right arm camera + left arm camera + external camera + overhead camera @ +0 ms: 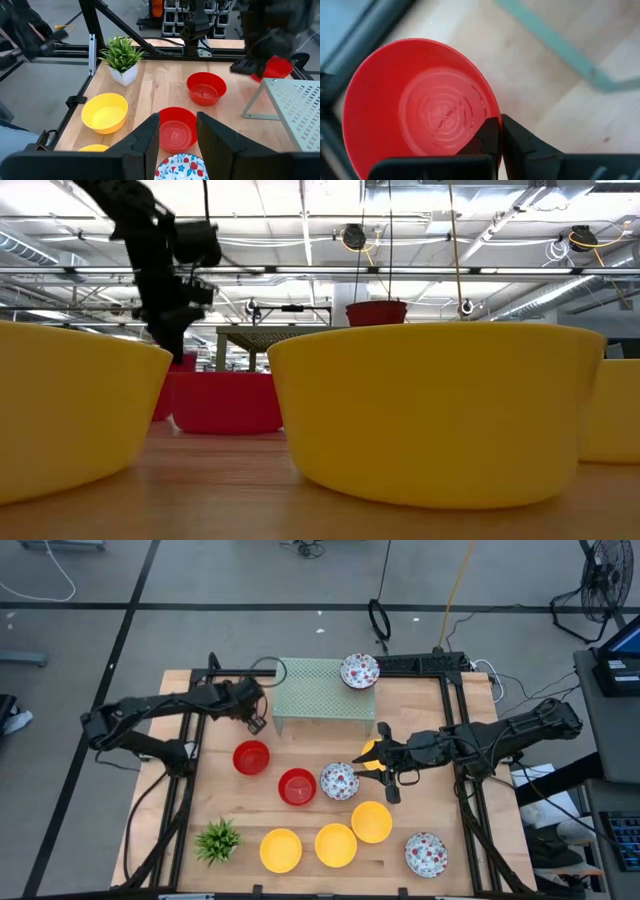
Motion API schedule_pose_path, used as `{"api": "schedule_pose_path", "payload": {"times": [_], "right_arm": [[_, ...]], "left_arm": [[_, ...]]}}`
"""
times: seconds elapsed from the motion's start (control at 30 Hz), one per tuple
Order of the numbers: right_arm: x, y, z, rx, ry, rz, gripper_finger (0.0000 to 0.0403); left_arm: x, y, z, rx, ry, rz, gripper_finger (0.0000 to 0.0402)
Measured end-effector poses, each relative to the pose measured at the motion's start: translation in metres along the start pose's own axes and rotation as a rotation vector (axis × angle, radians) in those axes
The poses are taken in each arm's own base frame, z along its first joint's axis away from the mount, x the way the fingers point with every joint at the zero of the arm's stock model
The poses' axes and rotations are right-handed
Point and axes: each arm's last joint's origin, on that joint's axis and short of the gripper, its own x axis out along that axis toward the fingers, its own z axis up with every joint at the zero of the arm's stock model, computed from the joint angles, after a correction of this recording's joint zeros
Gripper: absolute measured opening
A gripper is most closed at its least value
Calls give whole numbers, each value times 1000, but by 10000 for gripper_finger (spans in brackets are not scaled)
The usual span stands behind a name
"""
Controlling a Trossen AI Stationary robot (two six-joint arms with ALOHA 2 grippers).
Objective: Pick & Place Mini bowls
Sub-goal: Put the red bowl on the shelf
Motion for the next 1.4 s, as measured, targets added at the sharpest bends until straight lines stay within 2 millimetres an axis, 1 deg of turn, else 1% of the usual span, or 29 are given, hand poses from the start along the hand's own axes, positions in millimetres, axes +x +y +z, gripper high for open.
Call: {"api": "schedule_pose_path", "payload": {"times": [0.07,0.13,0.23,0.37,0.47,0.63,0.8,0.93,1.07,1.27,1.4], "right_arm": [[0,0,0,0,0,0,114],[0,0,0,0,0,0,114],[0,0,0,0,3,0,114],[0,0,-1,-3,14,-2,114],[0,0,-2,-3,15,-2,114],[0,0,-2,-3,19,-2,114],[0,0,-3,-6,32,-4,114],[0,-1,-5,-10,54,-6,114],[0,-1,-6,-11,62,-7,114],[0,-1,-6,-10,59,-7,114],[0,-1,-6,-10,59,-7,114]], "left_arm": [[-20,5,11,-4,-60,10,5],[-43,7,24,9,-157,3,5],[-79,6,40,47,-295,-28,4],[-120,-5,56,118,-437,-83,3],[-136,-24,64,197,-488,-133,3],[-133,-61,69,339,-464,-179,3],[-121,-82,76,409,-419,-181,3],[-113,-86,86,431,-399,-151,5],[-94,-87,93,445,-334,-117,3],[-73,-83,101,440,-247,-80,6],[-66,-79,105,441,-235,-68,4]]}}
